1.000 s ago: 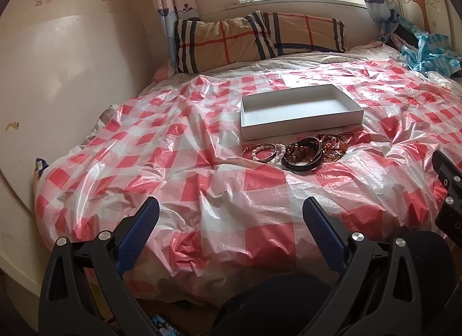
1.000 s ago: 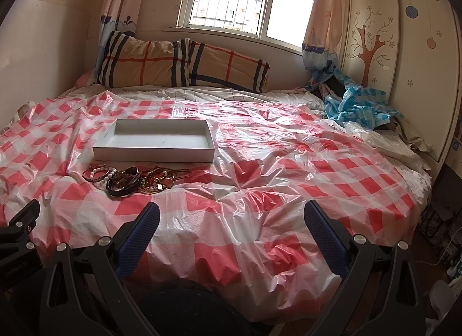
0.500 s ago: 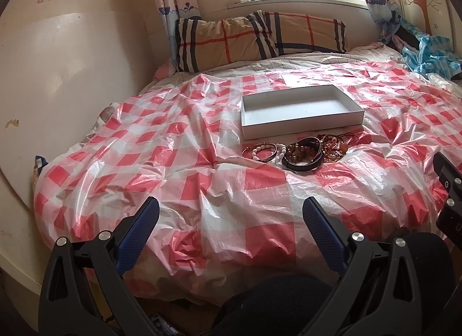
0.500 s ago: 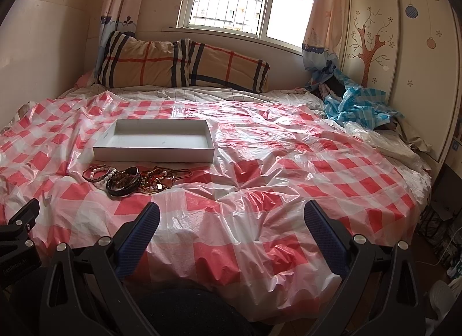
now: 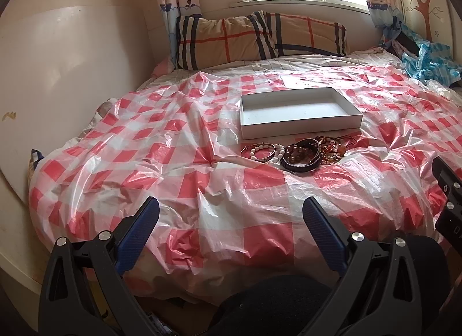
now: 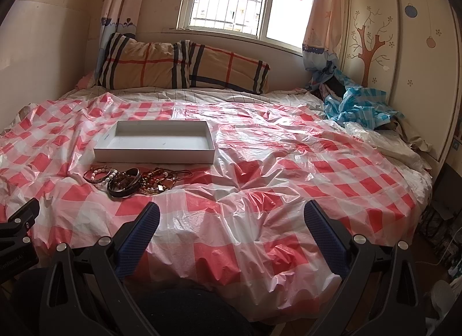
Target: Organize jewelry
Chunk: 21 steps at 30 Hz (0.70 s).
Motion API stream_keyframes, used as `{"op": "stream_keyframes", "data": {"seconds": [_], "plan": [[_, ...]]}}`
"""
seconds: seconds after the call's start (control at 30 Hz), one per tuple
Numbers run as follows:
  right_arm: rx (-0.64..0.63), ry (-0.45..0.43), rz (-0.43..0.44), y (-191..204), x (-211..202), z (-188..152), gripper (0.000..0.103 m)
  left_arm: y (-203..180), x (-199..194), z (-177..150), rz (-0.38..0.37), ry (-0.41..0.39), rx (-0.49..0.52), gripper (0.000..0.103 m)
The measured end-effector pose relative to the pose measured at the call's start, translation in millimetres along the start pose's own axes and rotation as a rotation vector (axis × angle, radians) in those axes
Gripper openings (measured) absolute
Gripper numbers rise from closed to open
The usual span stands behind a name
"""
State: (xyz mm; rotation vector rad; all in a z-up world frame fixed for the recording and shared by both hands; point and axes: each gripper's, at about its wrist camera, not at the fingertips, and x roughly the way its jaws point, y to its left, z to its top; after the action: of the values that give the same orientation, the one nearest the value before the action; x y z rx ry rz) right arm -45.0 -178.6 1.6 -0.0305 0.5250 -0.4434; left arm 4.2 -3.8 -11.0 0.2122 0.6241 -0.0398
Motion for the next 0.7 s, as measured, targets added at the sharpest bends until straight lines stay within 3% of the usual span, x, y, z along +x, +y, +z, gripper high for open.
{"op": "stream_keyframes", "data": {"seconds": [0.43, 0.7], "plan": [[0.0, -0.014, 0.009, 3.6, -5.5, 2.4, 0.096, -1.2, -2.2, -0.7, -0.012, 0.003, -0.017, 0.096], [-0.053, -0.008, 0.074, 14.7, -4.4, 6.0, 0.096, 3.5, 0.6, 0.8, -0.03, 0.01, -0.036, 0.096]]}}
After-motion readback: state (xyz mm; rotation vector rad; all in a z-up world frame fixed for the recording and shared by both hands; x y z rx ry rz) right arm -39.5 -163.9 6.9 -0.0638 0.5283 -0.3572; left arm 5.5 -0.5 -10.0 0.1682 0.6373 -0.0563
